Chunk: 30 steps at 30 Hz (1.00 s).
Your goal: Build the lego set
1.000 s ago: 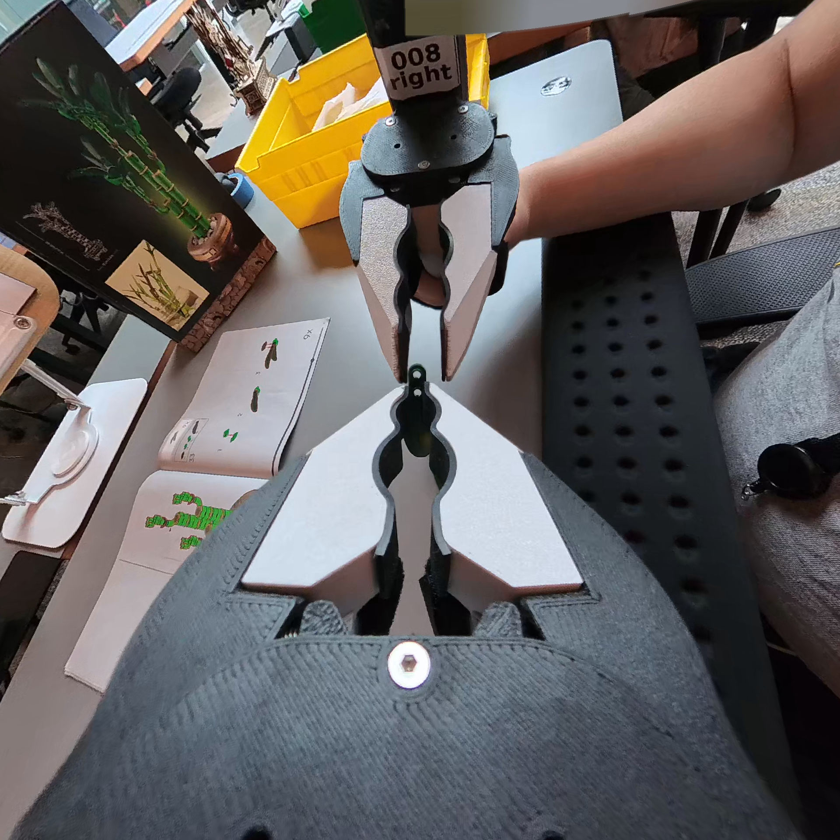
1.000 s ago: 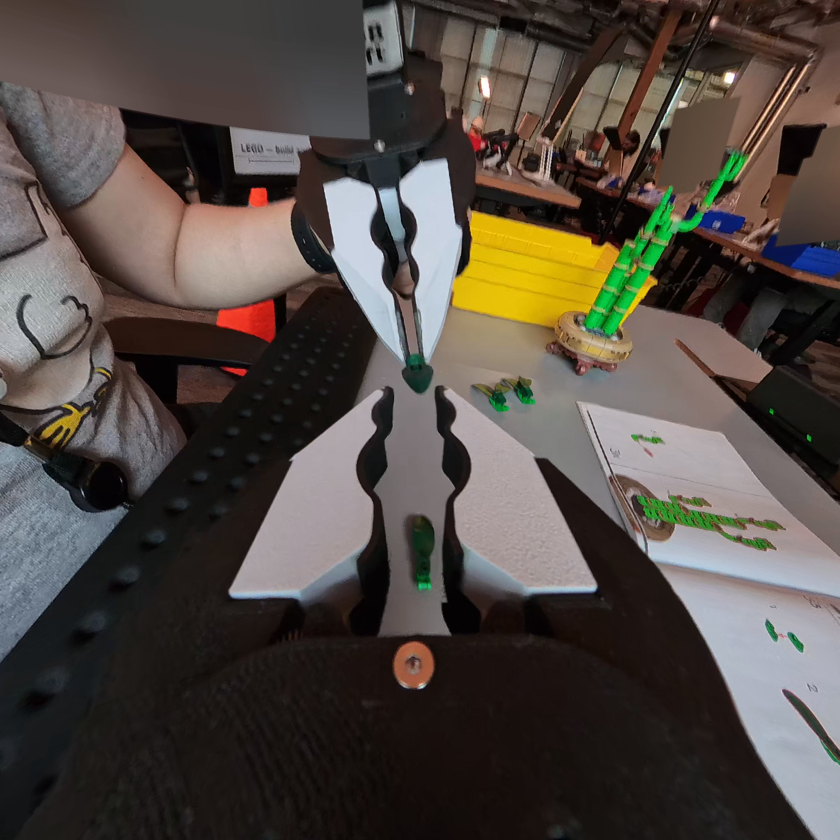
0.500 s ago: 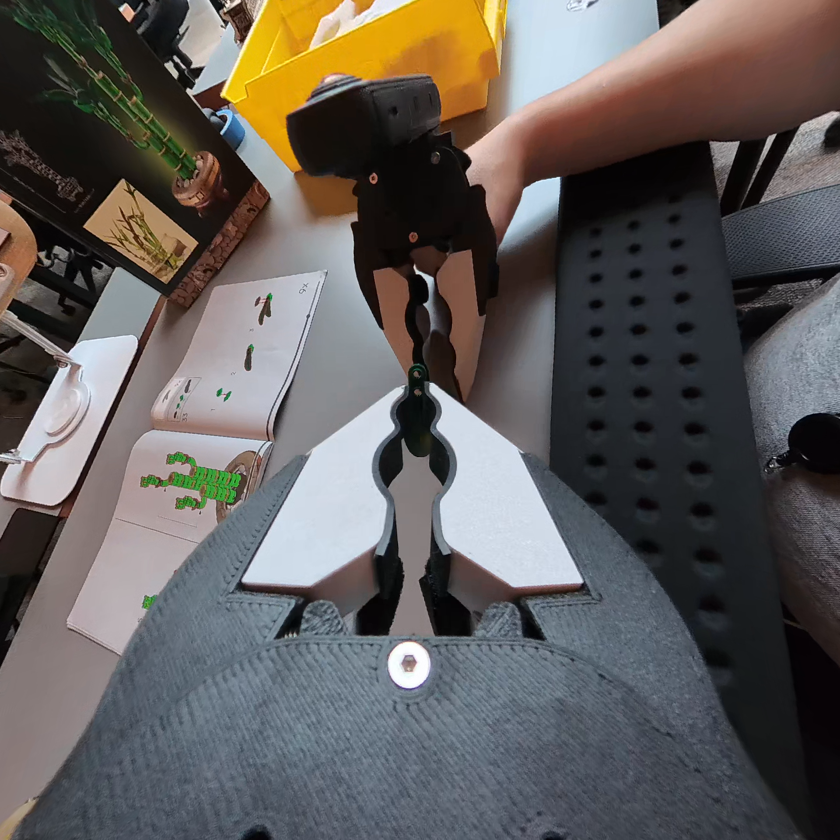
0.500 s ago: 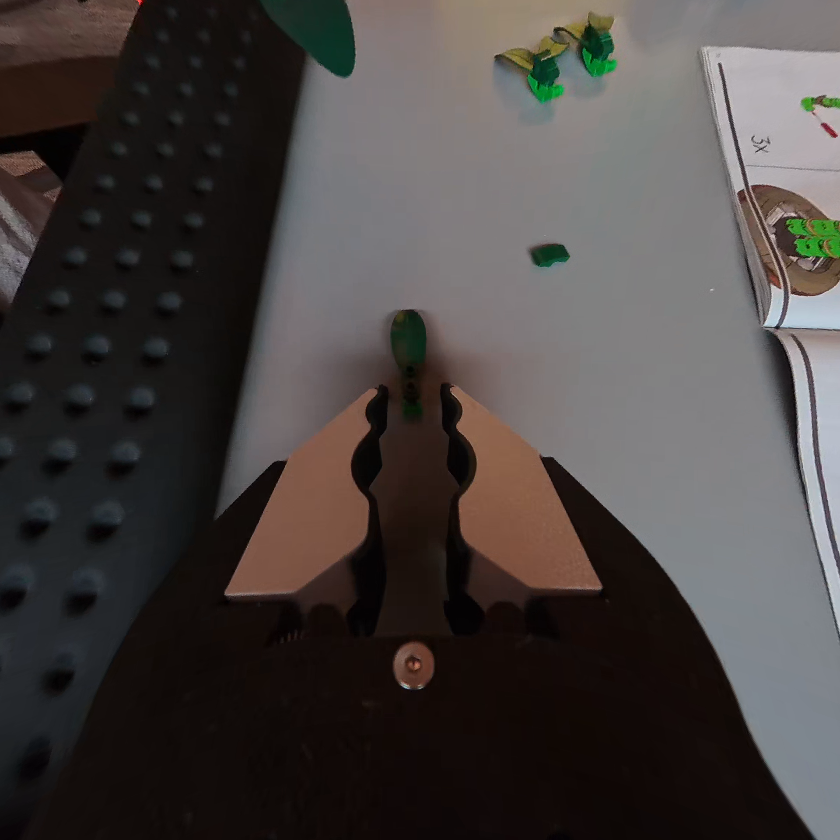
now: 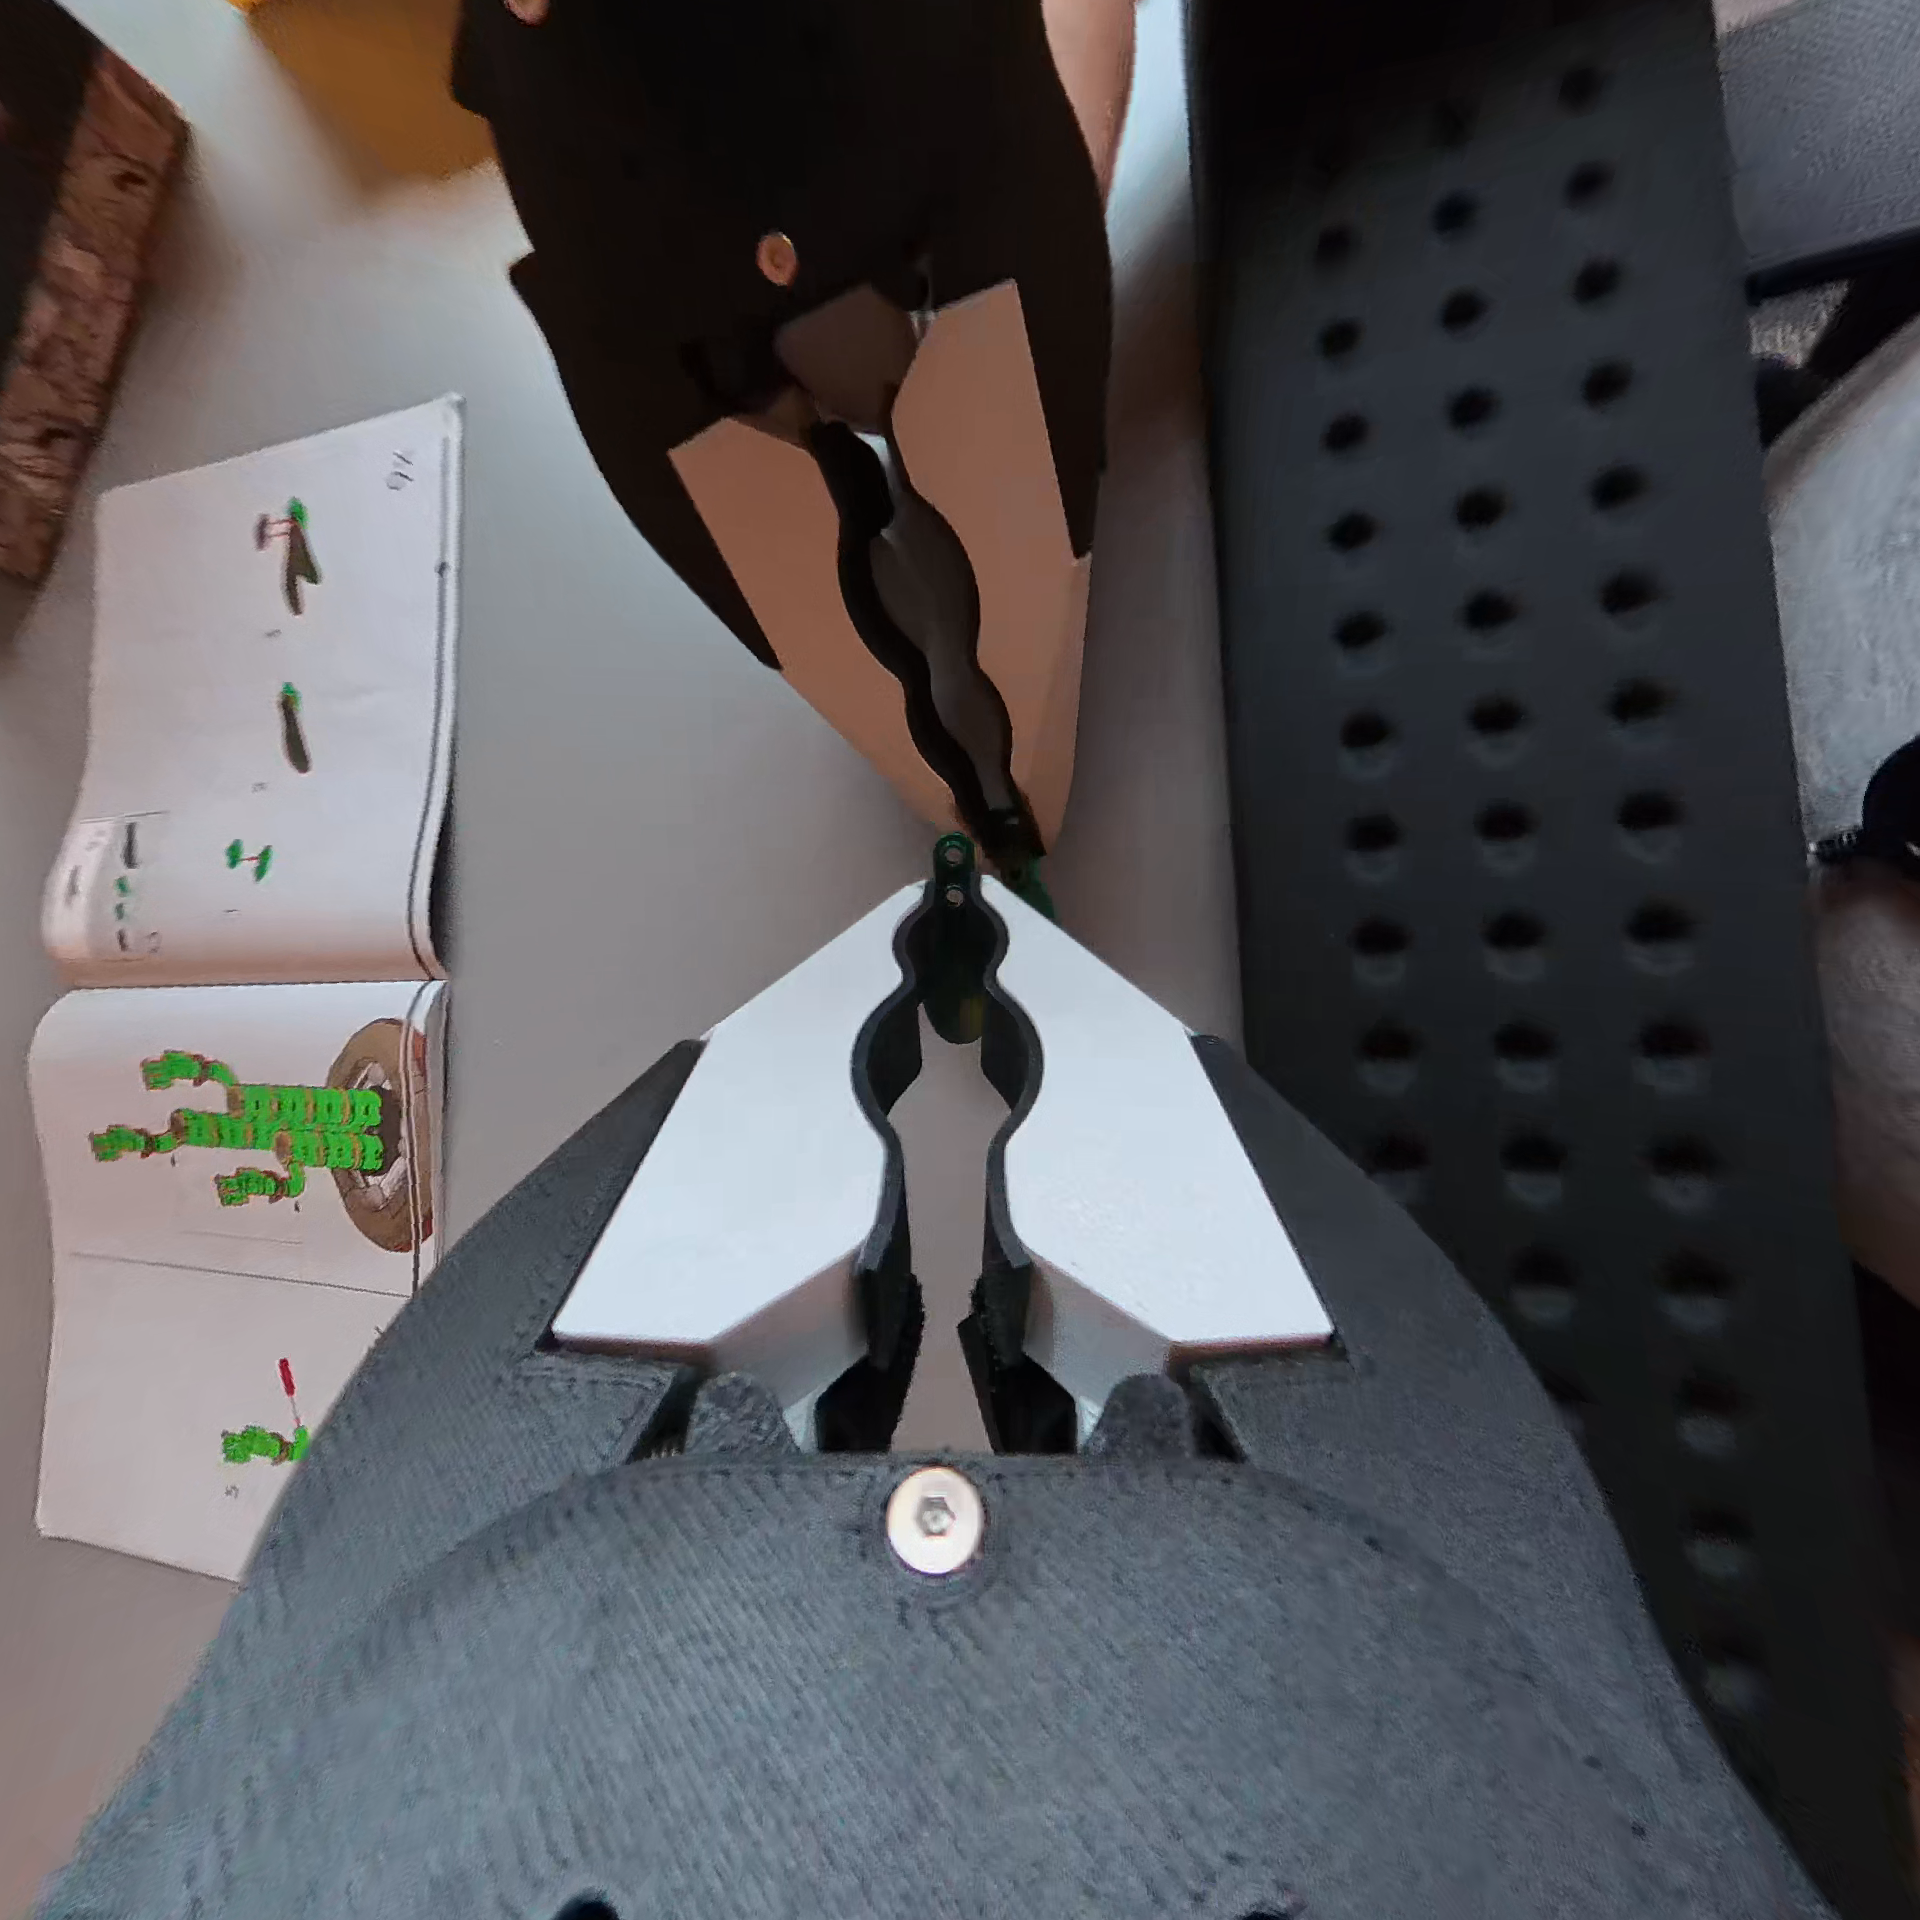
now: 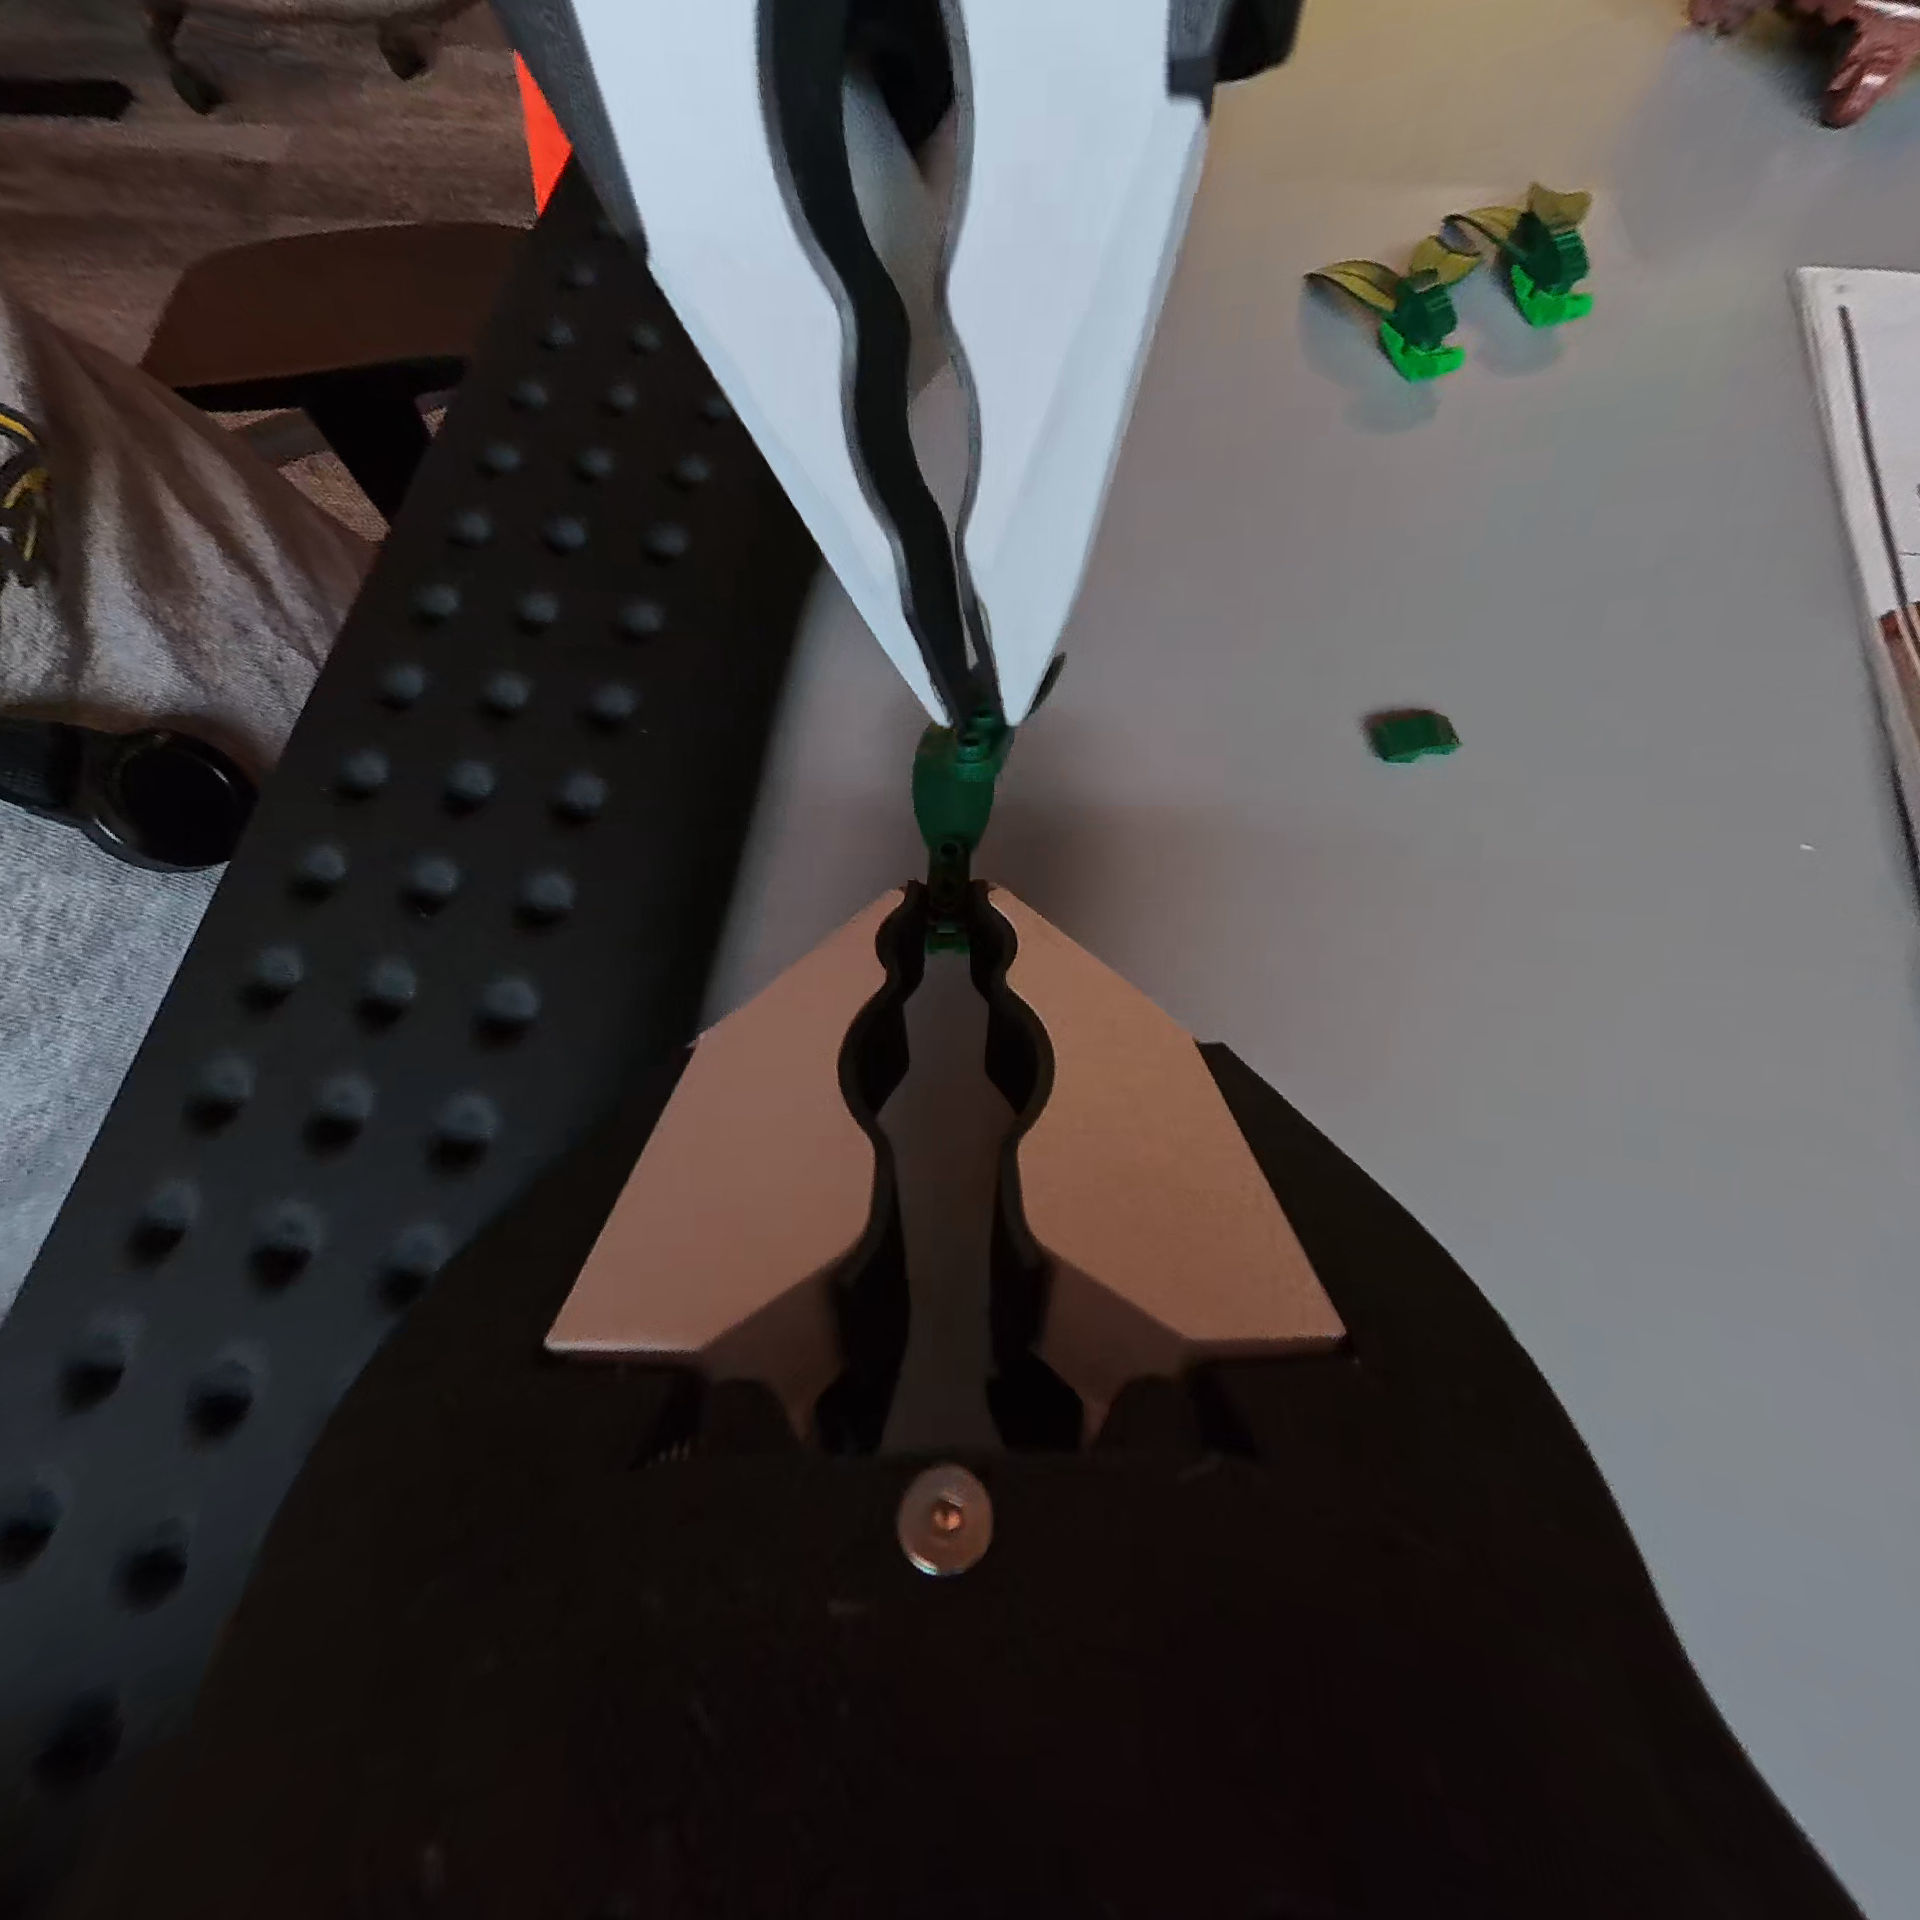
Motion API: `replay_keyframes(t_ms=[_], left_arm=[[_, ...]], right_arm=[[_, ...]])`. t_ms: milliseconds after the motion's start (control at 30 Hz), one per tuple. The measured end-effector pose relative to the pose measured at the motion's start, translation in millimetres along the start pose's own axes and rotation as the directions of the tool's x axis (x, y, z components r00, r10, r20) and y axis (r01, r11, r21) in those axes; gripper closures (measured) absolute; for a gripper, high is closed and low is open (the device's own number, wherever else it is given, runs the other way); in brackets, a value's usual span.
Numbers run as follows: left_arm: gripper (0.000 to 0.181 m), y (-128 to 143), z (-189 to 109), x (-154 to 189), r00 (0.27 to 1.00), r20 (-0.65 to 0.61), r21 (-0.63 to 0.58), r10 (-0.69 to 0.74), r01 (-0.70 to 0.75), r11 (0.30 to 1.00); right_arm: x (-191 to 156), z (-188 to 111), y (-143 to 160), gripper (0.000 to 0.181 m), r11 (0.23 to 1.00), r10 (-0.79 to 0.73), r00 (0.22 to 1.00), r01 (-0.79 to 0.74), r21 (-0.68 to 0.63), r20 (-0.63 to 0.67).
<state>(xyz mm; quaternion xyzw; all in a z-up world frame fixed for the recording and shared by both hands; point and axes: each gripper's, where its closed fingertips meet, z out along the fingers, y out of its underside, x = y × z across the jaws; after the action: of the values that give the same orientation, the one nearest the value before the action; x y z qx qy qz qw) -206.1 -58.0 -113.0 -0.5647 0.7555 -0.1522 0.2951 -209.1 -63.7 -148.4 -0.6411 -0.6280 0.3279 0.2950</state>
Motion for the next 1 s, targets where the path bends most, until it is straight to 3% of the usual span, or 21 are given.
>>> replay_keyframes(t_ms=[33, 700, 1000], left_arm=[[0.180, 2, 2, 1, 1.000, -0.019, -0.027, 0.014, -0.015, 1.000], [0.179, 16, 11, 18, 0.974, -0.214, -0.260, 0.076, -0.132, 0.957], [0.179, 21, 11, 13, 0.979, -0.196, -0.290, 0.054, -0.111, 0.950]], right_arm=[[0, 0, 1, 0.175, 1.000, 0.003, 1.000, -0.003, -0.003, 0.002], [-4, 2, -9, 0.175, 1.000, -0.018, 1.000, 0.019, 0.007, -0.004], [3, 3, -10, 0.175, 1.000, -0.012, 0.998, 0.012, -0.002, -0.061]])
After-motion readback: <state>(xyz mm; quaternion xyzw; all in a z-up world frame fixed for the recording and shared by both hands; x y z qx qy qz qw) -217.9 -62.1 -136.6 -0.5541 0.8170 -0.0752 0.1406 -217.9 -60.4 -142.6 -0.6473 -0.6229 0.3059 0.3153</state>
